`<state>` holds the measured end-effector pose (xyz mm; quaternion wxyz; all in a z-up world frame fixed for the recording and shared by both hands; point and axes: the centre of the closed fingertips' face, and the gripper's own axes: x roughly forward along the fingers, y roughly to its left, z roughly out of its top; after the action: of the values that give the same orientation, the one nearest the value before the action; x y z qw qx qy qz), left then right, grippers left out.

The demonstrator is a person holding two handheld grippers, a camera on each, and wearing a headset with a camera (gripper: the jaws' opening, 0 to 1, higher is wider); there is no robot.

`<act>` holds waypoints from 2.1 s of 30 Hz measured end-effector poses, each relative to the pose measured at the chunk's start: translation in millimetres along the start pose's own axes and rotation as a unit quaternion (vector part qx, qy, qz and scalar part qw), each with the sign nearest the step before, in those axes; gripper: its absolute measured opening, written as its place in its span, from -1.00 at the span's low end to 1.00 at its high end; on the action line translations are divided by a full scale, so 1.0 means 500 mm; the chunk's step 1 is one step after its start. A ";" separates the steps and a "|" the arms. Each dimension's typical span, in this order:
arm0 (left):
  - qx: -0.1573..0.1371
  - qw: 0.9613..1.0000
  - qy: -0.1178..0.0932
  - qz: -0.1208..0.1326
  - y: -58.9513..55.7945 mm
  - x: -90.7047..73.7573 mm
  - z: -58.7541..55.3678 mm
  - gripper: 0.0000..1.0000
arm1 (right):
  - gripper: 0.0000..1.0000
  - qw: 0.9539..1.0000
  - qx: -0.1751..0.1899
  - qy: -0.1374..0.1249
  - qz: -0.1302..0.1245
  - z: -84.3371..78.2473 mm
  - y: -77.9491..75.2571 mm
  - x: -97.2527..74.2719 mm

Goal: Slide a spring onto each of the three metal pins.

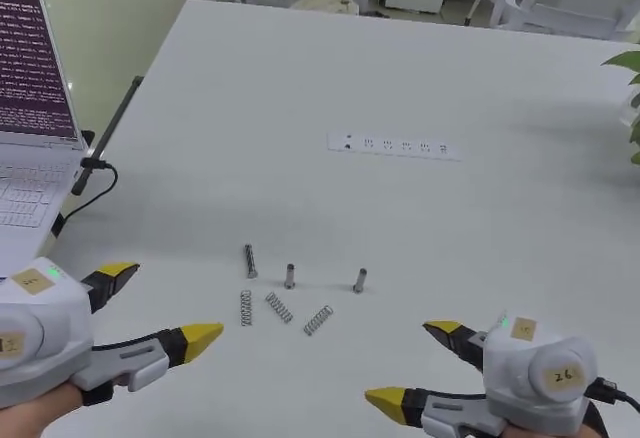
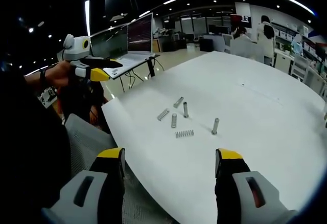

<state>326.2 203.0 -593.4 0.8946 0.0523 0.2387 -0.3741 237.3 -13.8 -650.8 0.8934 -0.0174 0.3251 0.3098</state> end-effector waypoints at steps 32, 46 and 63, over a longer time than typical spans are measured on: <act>-0.022 1.000 -0.011 0.011 0.029 -0.004 -0.001 0.42 | 0.39 1.000 0.012 -0.004 -0.018 0.000 -0.013 -0.015; -0.020 1.000 -0.010 0.005 0.040 0.011 0.008 0.38 | 0.39 1.000 0.014 -0.005 -0.024 0.005 -0.021 -0.020; -0.022 1.000 -0.007 -0.001 0.058 0.069 0.019 0.35 | 0.38 1.000 0.015 -0.004 -0.025 0.013 -0.026 -0.017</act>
<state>371.1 199.0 -603.9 0.8967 0.0296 0.2408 -0.3703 243.1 -27.5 -642.9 0.9022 -0.0110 0.3258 0.2823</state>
